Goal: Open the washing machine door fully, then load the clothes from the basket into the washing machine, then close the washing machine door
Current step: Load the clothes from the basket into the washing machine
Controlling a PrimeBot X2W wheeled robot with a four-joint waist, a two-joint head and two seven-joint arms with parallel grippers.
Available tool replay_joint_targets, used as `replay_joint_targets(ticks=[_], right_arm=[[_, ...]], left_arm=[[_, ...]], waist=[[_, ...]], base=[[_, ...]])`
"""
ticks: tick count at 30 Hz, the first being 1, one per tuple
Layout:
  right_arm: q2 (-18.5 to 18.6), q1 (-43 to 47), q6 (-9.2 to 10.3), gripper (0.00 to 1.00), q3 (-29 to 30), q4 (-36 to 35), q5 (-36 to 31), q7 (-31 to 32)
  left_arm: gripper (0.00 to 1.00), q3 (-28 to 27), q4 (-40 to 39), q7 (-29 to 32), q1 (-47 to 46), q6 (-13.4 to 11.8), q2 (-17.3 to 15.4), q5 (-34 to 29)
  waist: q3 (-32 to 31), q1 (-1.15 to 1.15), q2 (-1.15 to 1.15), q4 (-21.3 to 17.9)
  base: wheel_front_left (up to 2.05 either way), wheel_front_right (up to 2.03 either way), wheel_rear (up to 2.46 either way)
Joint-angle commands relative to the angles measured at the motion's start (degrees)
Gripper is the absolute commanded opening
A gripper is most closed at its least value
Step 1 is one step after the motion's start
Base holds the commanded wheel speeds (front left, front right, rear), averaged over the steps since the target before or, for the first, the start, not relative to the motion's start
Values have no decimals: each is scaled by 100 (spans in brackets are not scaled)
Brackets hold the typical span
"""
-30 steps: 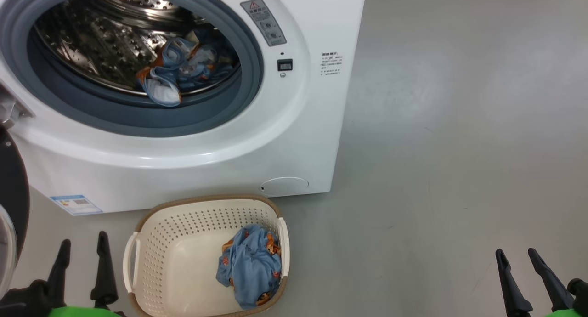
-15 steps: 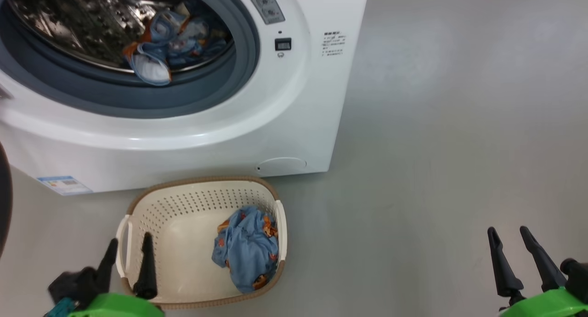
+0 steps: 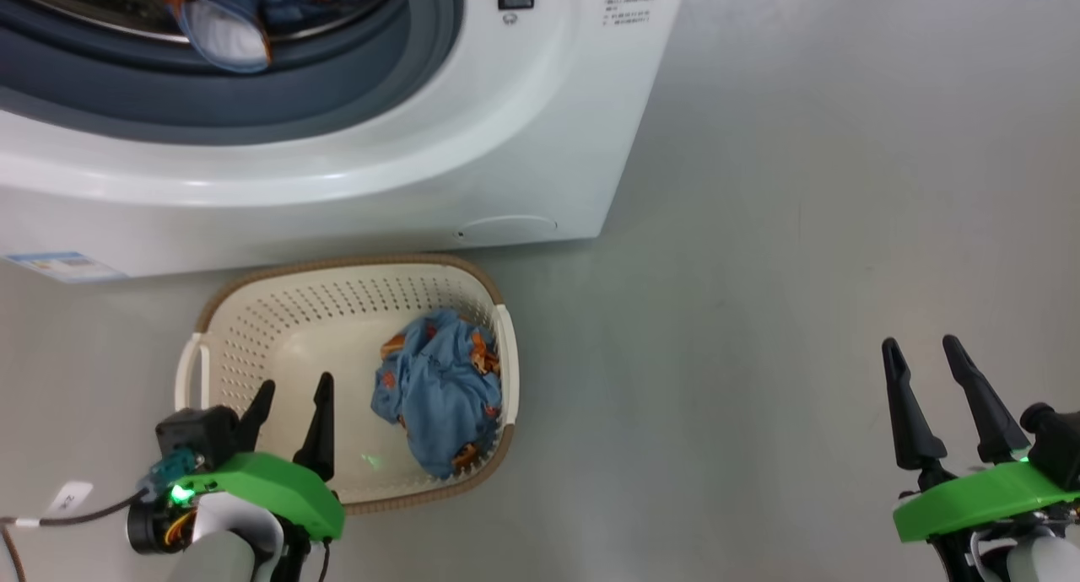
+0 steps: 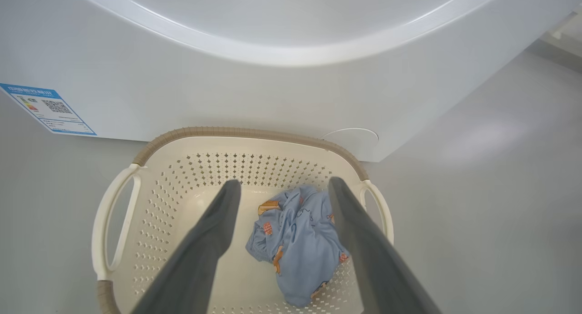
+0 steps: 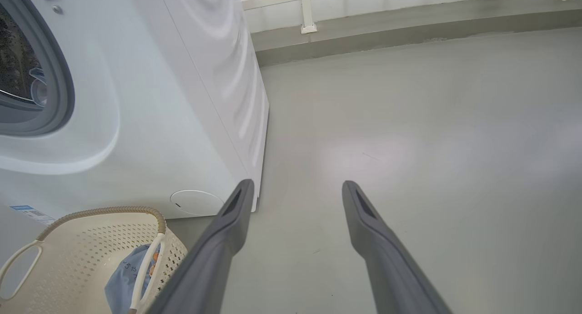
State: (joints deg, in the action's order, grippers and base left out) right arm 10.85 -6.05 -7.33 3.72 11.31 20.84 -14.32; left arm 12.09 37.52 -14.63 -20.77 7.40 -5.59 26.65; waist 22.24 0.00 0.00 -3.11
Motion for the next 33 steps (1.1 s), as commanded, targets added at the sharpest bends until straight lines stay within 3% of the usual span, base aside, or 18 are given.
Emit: replay_joint_targets(ticks=[1,19,33], right_arm=[[59,-60,-16,100,-151,-148,-35,-68],[-131,-807,-16,100,-311,-239,-121,-68],[-169,-1077,-16,100,-433,-277,-164,-68]], left_arm=[[100,-118,-13,-37,-130,9,-176,37],[100,1577,1692,-37,-1714,9,-349,875],[100,2858,2188,-37,-2527,9,-610,1863]], waist=[[262,0,0,-60],[1569,0,0,-177],[2244,0,0,-328]], base=[[0,0,0],[0,0,0],[0,0,0]])
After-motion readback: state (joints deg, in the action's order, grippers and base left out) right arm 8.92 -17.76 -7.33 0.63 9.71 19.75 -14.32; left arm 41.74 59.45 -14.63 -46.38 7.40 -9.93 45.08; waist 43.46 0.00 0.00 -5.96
